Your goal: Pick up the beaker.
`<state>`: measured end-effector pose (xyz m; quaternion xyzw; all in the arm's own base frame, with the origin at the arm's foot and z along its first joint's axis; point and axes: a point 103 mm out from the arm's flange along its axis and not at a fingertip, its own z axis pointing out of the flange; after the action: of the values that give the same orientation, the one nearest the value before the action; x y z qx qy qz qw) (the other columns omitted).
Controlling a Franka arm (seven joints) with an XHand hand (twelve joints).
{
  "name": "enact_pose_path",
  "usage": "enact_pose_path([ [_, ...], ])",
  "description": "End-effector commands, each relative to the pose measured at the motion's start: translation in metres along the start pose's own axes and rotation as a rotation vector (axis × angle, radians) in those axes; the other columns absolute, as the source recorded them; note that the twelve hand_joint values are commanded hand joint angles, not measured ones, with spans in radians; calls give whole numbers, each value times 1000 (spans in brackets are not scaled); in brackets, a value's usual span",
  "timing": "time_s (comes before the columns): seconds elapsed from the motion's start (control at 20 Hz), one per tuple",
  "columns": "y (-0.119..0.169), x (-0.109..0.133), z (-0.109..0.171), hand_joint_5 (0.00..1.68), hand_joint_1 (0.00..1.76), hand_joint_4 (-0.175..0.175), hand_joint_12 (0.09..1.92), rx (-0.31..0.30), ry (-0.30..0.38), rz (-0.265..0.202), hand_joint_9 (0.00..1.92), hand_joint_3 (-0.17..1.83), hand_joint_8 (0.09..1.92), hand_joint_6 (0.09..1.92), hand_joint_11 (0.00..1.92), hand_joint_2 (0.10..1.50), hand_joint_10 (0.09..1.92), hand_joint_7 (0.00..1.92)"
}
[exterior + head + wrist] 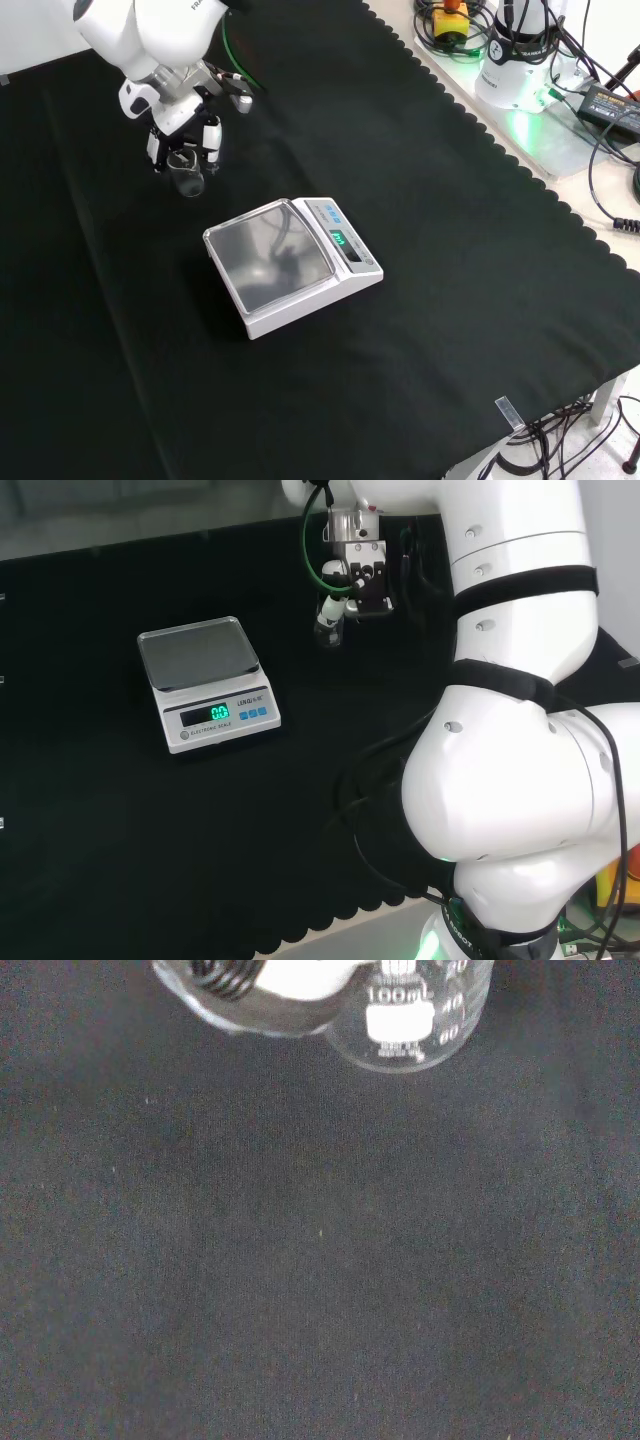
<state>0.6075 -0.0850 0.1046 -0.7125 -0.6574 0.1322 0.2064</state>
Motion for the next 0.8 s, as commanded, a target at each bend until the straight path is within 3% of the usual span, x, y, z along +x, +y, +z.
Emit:
enact_pose_path([
  [0.05, 5, 3, 10, 715, 1045, -175, 691, 27, 6, 2, 1246, 538, 744, 238, 1357, 807, 339, 687],
  [0.15, 5, 4, 13, 716, 1049, -175, 700, 25, 6, 0, 1247, 545, 742, 263, 1346, 800, 334, 697],
  [0.45, 2, 8, 9, 763, 1134, -175, 685, -16, -41, 3, 1302, 575, 723, 588, 1385, 778, 312, 855],
  [0.75, -3, 7, 0, 833, 1166, -175, 641, -34, -42, 2, 1324, 584, 755, 721, 1441, 774, 366, 982],
  [0.8, -4, 7, 0, 871, 1160, -175, 633, -35, -42, 3, 1325, 457, 768, 850, 1453, 862, 386, 993],
])
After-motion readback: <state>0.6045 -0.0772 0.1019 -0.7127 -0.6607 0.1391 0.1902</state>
